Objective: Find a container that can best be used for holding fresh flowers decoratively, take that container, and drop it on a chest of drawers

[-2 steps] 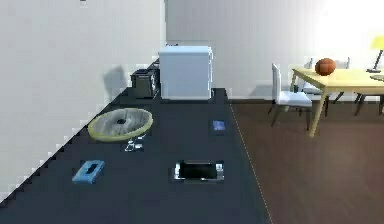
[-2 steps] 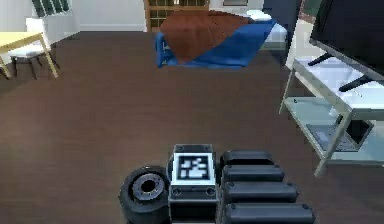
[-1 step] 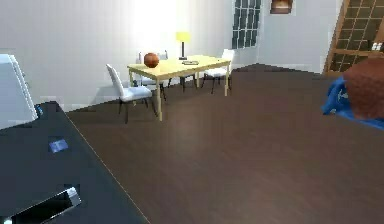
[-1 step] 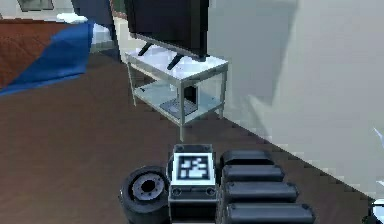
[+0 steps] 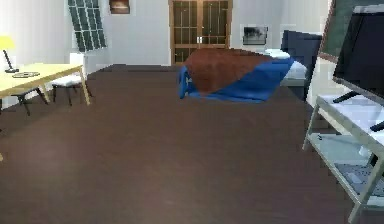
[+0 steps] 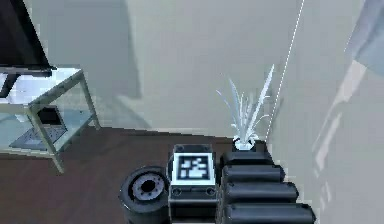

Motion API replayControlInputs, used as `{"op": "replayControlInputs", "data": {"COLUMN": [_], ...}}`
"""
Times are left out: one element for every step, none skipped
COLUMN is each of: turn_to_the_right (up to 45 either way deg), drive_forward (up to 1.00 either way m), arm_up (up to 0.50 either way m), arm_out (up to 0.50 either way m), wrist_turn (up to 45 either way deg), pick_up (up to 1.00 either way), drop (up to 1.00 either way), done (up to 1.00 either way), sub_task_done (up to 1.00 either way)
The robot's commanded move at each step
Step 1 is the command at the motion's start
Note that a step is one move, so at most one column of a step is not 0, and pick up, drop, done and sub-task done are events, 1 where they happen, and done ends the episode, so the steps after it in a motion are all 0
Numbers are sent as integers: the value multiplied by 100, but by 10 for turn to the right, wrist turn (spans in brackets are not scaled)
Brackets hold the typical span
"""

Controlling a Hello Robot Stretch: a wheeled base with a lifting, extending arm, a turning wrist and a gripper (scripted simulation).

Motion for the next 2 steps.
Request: {"op": "replayControlInputs", "data": {"turn_to_the_right": [-450,-450], "drive_forward": [0,0], "arm_up": [0,0], "arm_out": [0,0], "wrist_turn": [0,0], "pick_up": [0,0], "drop": [0,0], "done": [0,0], "sub_task_done": [0,0]}}
